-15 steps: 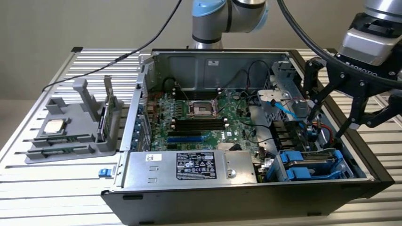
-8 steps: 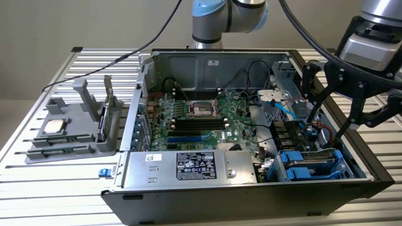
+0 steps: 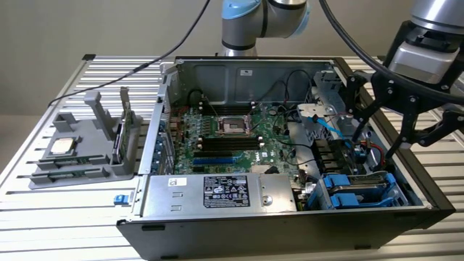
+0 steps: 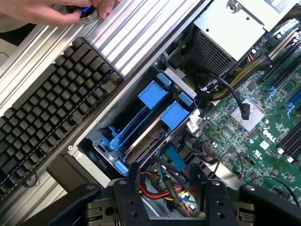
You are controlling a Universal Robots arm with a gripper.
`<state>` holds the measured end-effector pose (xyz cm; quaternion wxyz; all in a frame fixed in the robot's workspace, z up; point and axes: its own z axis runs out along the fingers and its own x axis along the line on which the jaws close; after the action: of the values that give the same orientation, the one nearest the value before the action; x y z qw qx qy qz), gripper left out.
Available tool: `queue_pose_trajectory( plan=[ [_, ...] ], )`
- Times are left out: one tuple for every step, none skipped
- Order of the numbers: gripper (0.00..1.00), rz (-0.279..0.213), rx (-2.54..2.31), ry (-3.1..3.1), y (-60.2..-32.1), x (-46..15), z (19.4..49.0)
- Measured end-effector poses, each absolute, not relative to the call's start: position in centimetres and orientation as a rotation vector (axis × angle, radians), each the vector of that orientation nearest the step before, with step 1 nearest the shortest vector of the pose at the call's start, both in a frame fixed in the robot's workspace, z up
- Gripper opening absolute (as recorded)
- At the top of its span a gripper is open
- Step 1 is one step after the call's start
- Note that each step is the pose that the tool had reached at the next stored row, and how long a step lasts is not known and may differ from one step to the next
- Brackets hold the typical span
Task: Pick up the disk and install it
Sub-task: 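Insert the disk into the insertion slot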
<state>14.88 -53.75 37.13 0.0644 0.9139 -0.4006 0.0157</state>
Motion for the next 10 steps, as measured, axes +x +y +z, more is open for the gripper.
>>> queue_pose_trajectory(
  plan=[
    [0.55,0.048,2.759,-1.209,-53.67,14.87,37.02],
    [0.55,0.048,2.759,-1.209,-53.59,14.87,36.91],
    [0.55,0.049,2.76,-1.209,-53.51,14.87,36.8],
    [0.55,0.049,2.76,-1.208,-53.43,14.87,36.7],
    [0.55,0.049,2.76,-1.207,-53.37,14.88,36.59],
    [0.55,0.05,2.761,-1.207,-53.3,14.88,36.49],
    [0.55,0.05,2.762,-1.205,-53.24,14.88,36.4],
    [0.55,0.051,2.763,-1.203,-53.18,14.87,36.32],
    [0.55,0.051,2.765,-1.199,-53.14,14.88,36.26],
    [0.55,0.052,2.767,-1.193,-53.11,14.87,36.22]
  ],
)
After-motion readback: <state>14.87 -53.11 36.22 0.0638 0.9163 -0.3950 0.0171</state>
